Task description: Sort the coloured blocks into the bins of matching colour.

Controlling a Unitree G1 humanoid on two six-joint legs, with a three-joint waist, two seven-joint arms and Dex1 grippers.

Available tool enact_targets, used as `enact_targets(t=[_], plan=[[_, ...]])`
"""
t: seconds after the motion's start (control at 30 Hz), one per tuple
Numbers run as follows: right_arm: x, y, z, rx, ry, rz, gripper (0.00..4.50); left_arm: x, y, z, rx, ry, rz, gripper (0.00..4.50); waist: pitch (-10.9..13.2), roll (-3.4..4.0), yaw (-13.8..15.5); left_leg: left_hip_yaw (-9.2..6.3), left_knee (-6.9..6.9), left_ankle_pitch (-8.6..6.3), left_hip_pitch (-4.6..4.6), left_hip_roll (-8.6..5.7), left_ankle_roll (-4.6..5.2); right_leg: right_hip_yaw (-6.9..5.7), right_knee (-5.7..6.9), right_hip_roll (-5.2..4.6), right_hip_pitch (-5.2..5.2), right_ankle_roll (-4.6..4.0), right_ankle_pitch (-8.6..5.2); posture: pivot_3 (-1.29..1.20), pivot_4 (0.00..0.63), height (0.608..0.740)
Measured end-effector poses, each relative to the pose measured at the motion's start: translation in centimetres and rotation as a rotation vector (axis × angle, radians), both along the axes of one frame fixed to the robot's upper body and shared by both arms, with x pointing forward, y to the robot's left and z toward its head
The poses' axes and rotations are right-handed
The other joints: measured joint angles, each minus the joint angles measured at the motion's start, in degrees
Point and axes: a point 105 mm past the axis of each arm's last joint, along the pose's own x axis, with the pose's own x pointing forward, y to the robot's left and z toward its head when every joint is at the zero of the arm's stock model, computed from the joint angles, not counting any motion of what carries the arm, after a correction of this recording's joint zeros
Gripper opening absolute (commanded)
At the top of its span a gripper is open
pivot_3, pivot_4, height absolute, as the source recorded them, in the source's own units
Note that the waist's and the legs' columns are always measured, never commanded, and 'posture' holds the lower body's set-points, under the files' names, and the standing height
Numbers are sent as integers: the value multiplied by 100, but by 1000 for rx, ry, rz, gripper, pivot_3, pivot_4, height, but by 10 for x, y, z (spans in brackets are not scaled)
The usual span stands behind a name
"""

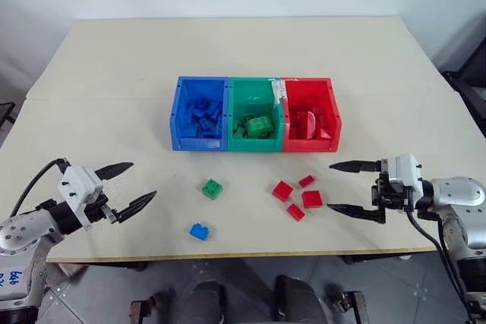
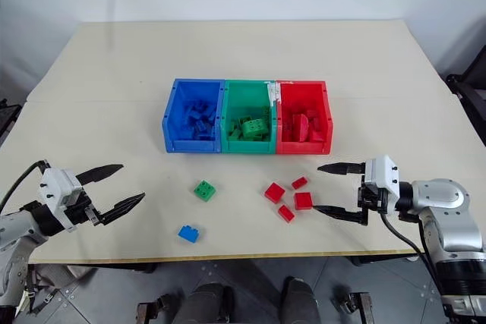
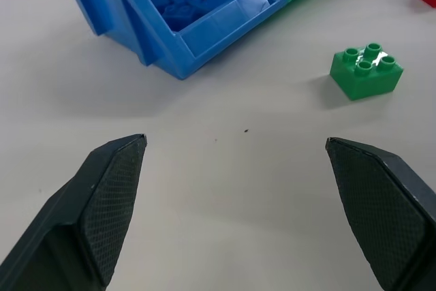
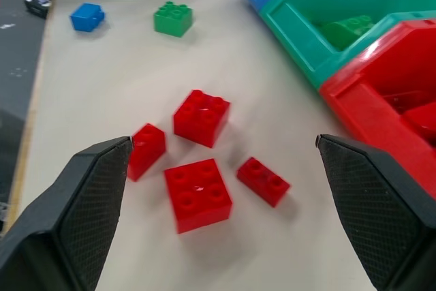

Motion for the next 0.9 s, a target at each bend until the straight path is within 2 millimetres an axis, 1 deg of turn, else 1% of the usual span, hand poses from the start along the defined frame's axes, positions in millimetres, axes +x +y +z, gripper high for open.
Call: enact_targets(t=[0.13, 0.23, 0.3, 0.4, 0.47, 0.53, 0.57, 0.63, 0.73, 0.83, 0.9], plan=[[0, -4, -2, 24, 1, -38, 4500, 1, -8, -3, 15, 12, -25, 4477, 0, 0, 16, -5, 0, 0, -1, -12, 0, 0, 1, -1, 1, 0, 0, 0, 150, 740], [-8, -21, -9, 3, 15, -99, 4500, 1, -36, -4, -16, 66, -111, 4477, 0, 0, 107, -7, 0, -1, -3, -19, 3, 2, 0, -5, 2, 1, 1, 0, 150, 740], [-10, -33, -6, -14, -2, -135, 4500, 0, -55, -3, -17, 79, -190, 4477, 0, 0, 115, -5, 1, 0, 0, -21, 3, 4, 2, -6, 5, 2, 1, 0, 150, 740], [-12, -54, -2, -57, -20, -197, 4500, -1, -86, 6, -47, 64, -301, 4477, 0, 0, 113, -4, 2, 1, 5, -20, 3, 3, 2, -5, 8, 2, 1, 0, 150, 740], [-13, -65, -3, -95, -9, -220, 4500, -4, -105, 10, -53, 59, -376, 4477, 0, 1, 109, -3, 2, 1, 6, -20, 3, 3, 2, -4, 10, 2, 1, 0, 150, 740], [-14, -70, -7, -123, 14, -223, 4500, -7, -119, 11, -65, 64, -436, 4477, 0, 1, 91, -1, 2, 1, 7, -18, 2, 3, 2, 0, 10, 2, 1, 0, 150, 740], [-14, -69, -8, -127, 26, -218, 4500, -9, -124, 11, -70, 67, -461, 4477, 0, 1, 76, 0, 2, 2, 8, -16, 1, 3, 1, 1, 10, 2, 1, 0, 150, 740], [-11, -61, -13, -132, 77, -187, 4500, -11, -129, 8, -75, 80, -487, 4477, 0, 1, 34, 2, 2, 3, 10, -13, -1, 4, 3, 3, 10, 1, 1, 0, 150, 740], [-1, -37, -16, -141, 152, -114, 4500, -12, -128, 6, -77, 92, -494, 4477, 0, 1, -7, 1, 7, 5, 10, -11, -2, 5, 5, 3, 10, 1, 1, 0, 150, 740], [10, -12, -17, -177, 164, -27, 4500, -12, -117, 5, -78, 88, -453, 4477, 0, 1, -20, -7, 7, 6, 8, -10, -3, 2, 3, 4, 10, 1, 1, 0, 150, 740], [12, -2, -24, -203, 173, 15, 4500, -13, -108, 4, -63, 89, -425, 4477, 0, 1, -5, -14, 7, 5, 1, -12, -3, -4, 1, 3, 10, 1, 0, 0, 150, 740]])
